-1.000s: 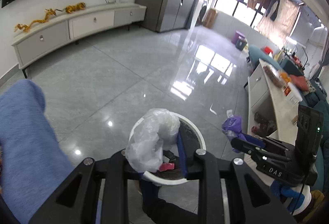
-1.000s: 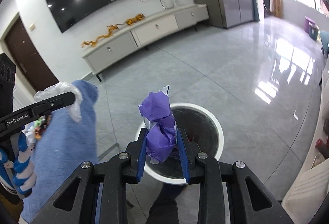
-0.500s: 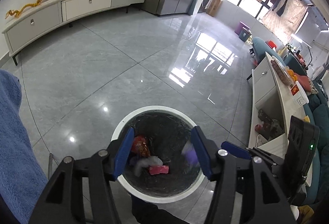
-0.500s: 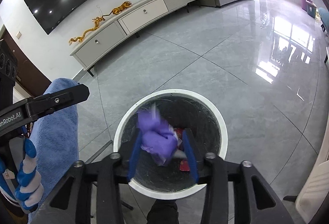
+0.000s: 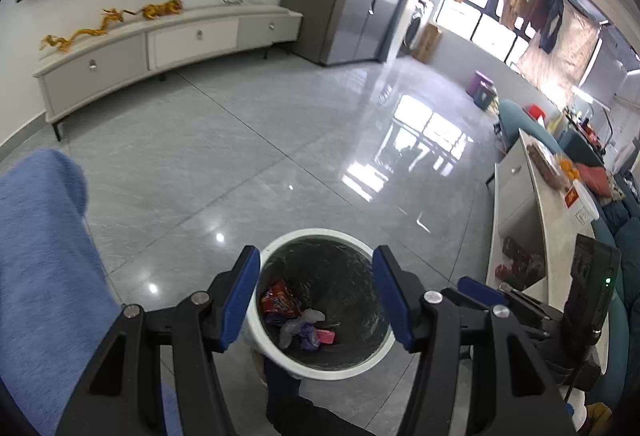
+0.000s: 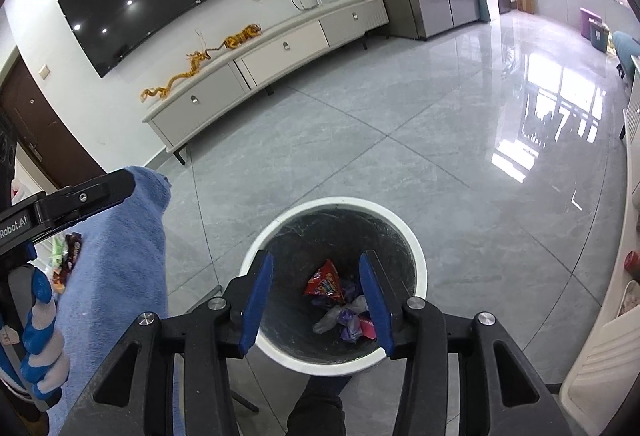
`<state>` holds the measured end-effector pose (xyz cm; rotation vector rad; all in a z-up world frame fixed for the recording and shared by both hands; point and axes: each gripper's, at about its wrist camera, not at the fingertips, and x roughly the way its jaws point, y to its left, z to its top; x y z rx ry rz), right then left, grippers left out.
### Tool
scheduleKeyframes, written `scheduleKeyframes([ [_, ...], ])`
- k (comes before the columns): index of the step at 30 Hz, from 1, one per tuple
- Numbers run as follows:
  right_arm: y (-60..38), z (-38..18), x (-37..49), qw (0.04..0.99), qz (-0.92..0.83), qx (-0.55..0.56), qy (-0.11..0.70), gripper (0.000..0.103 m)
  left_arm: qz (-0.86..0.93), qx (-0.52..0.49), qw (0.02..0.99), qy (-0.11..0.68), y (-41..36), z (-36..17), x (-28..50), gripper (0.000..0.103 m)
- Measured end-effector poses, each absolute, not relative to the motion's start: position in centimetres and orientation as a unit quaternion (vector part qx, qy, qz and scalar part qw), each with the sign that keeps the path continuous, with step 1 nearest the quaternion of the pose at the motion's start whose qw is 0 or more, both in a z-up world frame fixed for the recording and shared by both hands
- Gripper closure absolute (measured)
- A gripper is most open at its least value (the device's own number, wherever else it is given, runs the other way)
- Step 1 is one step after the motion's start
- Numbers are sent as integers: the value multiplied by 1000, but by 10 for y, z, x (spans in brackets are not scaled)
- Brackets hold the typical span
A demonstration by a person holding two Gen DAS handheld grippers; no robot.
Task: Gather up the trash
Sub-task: 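Move both tools back toward the wrapper pile on the rug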
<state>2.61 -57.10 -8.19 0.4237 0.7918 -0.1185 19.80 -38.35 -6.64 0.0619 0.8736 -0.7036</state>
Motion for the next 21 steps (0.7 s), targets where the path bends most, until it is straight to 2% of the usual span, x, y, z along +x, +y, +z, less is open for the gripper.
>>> scheduleKeyframes([
  [11, -525, -7, -9, 928, -42, 172, 328, 60, -279, 0, 893, 355, -275, -2, 165, 47],
  [21, -452, 58, -19, 949, -14, 135, 285, 60, -224, -38, 921, 316, -147, 37, 146, 47],
])
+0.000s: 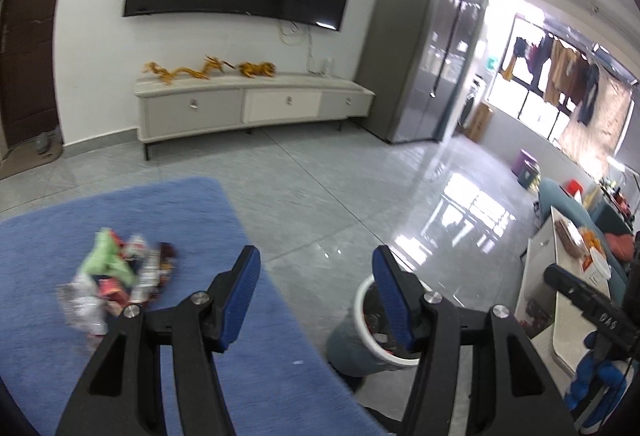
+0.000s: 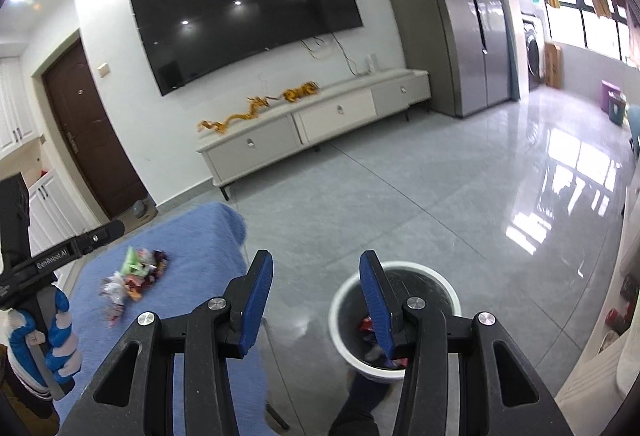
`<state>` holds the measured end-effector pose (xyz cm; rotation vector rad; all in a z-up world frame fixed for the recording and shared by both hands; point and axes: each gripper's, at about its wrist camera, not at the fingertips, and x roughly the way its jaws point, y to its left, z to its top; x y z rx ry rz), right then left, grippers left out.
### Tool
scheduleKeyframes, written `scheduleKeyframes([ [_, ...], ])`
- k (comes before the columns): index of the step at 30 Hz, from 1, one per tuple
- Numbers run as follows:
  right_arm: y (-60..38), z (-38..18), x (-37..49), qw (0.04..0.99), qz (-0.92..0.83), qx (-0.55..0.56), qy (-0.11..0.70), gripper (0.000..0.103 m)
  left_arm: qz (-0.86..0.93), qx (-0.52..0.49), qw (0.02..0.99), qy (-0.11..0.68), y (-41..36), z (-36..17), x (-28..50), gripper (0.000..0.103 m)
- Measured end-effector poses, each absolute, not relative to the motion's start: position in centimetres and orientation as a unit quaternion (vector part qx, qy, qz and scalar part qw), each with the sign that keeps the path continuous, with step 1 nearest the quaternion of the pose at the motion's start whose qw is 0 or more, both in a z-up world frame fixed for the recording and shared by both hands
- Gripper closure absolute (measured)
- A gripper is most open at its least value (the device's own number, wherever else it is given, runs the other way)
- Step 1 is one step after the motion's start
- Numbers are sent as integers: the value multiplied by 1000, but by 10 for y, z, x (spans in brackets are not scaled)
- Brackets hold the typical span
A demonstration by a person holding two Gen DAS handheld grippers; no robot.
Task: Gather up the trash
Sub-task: 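Move both tools back toward the wrapper pile on the rug, then grasp the white printed bag with the left gripper while the right gripper grasps the brown chip bag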
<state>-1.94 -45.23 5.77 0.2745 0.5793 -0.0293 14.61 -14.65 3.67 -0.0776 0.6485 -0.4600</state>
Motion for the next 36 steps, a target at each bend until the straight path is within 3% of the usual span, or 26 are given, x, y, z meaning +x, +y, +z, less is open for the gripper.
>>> scheduleKeyframes([
  [15, -337, 91, 15, 955, 59, 102, 271, 60, -138, -83, 943, 291, 22, 46, 156, 47],
  [24, -273, 42, 82, 933, 120, 91, 326, 60, -79, -103, 925, 357, 85, -27, 198, 47],
  [34, -218, -31, 156, 898, 171, 93, 394, 60, -82, -102, 902, 412, 71, -86, 237, 48],
  [36, -211, -42, 166, 892, 179, 100, 403, 60, -84, -99, 899, 419, 67, -92, 244, 52],
])
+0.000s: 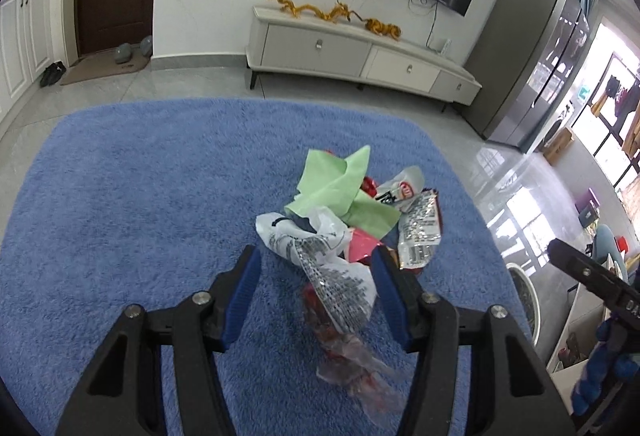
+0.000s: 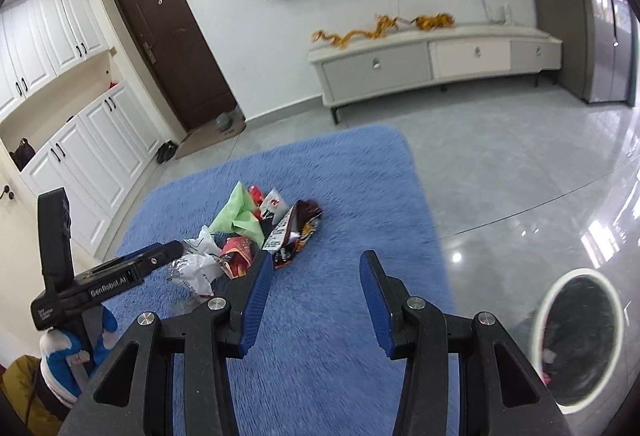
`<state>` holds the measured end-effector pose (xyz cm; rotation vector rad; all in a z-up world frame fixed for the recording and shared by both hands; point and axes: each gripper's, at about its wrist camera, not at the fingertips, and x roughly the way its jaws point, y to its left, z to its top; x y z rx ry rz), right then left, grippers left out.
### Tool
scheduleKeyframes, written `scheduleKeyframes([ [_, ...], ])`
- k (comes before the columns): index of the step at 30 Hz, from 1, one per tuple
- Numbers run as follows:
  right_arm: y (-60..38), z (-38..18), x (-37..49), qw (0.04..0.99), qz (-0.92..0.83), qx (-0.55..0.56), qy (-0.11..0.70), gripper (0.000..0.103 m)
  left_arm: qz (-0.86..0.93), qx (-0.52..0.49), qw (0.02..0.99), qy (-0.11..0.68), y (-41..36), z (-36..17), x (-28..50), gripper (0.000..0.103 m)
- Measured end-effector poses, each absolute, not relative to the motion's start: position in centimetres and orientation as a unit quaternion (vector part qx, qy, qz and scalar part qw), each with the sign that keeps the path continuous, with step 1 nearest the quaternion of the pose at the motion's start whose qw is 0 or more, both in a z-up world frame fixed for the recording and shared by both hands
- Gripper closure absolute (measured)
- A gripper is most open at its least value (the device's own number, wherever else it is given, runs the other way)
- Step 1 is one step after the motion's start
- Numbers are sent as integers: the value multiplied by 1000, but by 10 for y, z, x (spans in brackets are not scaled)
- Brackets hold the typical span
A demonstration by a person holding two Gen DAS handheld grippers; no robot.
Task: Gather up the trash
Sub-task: 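Grasp the white printed bag with the left gripper while the right gripper grasps the brown chip bag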
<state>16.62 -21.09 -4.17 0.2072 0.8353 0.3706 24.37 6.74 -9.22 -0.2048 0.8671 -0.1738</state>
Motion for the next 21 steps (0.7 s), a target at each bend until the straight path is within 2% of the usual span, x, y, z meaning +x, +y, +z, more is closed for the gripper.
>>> scheduleKeyframes([
  [2, -203, -54, 178, 885, 186, 109, 413, 60, -87, -101, 895, 425, 66, -98, 251, 58],
  [8, -191, -76, 200, 869, 199, 139, 431, 60, -98, -116, 891, 428, 70, -110, 266, 67],
  [16, -174, -94, 218, 854, 218, 160, 444, 60, -119, -139, 888, 422, 75, -113, 271, 75],
  [18, -172, -97, 224, 850, 222, 167, 447, 64, -123, -145, 887, 420, 76, -114, 271, 77],
  [20, -172, -101, 229, 845, 224, 177, 452, 75, -126, -146, 887, 418, 75, -114, 271, 78],
  [21, -172, -103, 230, 844, 223, 180, 454, 77, -128, -146, 888, 418, 75, -114, 271, 79],
])
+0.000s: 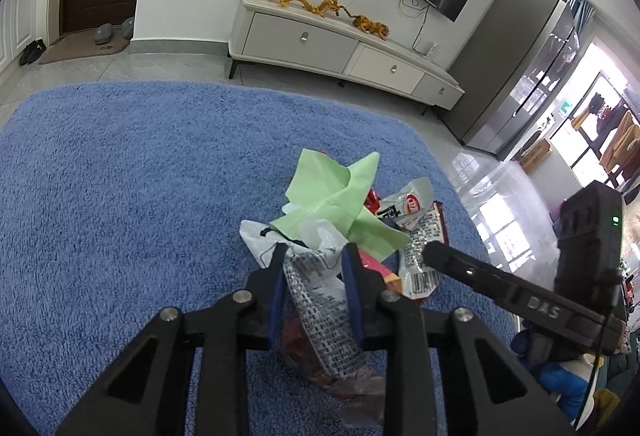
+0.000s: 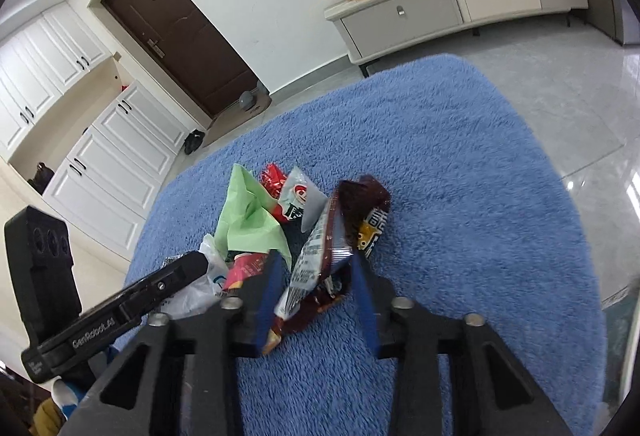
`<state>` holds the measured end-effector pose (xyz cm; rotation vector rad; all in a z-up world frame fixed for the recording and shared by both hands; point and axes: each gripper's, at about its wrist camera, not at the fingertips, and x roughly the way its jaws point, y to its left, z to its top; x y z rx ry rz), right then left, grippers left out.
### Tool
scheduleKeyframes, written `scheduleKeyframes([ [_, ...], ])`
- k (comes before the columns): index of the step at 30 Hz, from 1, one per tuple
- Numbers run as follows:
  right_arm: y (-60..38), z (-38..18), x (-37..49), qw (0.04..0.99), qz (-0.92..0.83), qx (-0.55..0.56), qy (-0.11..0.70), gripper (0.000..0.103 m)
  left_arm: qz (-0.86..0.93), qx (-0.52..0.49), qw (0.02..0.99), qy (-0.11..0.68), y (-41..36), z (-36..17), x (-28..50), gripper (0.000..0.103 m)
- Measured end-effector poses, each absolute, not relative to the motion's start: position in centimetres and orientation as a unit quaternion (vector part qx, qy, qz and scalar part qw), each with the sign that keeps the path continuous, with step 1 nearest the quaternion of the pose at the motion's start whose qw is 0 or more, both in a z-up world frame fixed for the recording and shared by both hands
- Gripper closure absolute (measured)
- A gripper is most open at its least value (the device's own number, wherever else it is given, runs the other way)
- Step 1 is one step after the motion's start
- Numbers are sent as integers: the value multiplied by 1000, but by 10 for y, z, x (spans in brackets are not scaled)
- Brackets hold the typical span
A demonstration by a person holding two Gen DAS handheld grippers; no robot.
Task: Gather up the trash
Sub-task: 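Grasp the white printed bag with the left gripper while the right gripper grasps the brown chip bag, then carry both bags over the trash bin and open both grippers to drop them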
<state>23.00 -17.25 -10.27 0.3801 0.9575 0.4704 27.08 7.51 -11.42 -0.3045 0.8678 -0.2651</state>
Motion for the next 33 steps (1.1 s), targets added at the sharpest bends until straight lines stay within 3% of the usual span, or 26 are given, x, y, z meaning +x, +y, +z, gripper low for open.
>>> scheduleKeyframes([
  [2, -175, -104, 232, 842, 223, 184, 455, 87, -129, -147, 888, 416, 75, -114, 270, 80],
  [7, -185, -103, 226, 843, 224, 193, 449, 91, -136, -156, 887, 414, 74, -110, 266, 81],
  [18, -203, -67, 185, 857, 222, 195, 422, 93, -148, -177, 892, 389, 76, -68, 238, 82],
  [33, -264, 50, 89, 909, 196, 192, 312, 93, -186, -147, 924, 300, 34, 60, 168, 82],
])
